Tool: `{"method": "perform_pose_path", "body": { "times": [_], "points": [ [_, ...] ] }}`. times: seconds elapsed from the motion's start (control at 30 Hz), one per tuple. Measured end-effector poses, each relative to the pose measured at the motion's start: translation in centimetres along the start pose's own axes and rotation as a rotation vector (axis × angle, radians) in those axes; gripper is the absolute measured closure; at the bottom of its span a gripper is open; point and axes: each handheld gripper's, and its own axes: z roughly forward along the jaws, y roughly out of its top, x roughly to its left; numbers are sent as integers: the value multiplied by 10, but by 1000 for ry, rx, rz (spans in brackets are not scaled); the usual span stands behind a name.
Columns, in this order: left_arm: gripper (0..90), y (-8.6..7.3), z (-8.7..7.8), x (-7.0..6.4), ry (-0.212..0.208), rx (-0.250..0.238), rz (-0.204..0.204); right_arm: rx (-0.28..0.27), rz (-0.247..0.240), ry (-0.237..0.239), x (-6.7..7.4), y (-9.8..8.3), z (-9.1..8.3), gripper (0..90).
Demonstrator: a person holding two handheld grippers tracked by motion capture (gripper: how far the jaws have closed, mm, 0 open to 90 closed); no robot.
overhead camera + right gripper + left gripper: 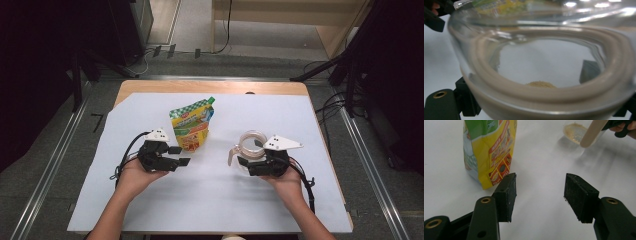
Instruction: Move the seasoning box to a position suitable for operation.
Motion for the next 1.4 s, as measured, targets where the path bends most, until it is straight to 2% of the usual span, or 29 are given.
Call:
{"method": "perform_pose_path", "body": {
  "times": [0.2, 0.37, 0.5, 0.83, 0.97, 1.0, 1.07, 1.23, 1.37, 1.4],
  "points": [
    [443, 0, 1, 0, 2, 10, 1, 16, -15, 30, 10, -3, 9, 118],
    [443, 1, 3, -2, -3, 11, 4, 20, -2, 54, 14, -8, 14, 119],
    [442, 1, 4, -3, -5, 16, 11, 45, -35, 71, 21, -12, 22, 119],
    [449, 4, 6, -10, -19, 11, 32, 50, -38, 81, 24, -16, 22, 116],
    [455, 6, 8, -13, -28, 24, 40, 58, -54, 79, 24, -18, 21, 114],
    [457, 7, 9, -15, -29, 26, 41, 63, -78, 73, 27, -19, 20, 111],
    [459, 8, 11, -15, -36, 23, 44, 64, -93, 65, 28, -20, 20, 112],
    [475, 9, 16, -17, -55, 44, 59, 66, -78, 79, 27, -20, 20, 100],
    [486, 12, 19, -19, -66, 50, 64, 124, -9, 64, 26, -20, 18, 50],
    [489, 13, 19, -20, -66, 54, 69, 128, -16, 65, 26, -21, 15, 47]
  ]
}}
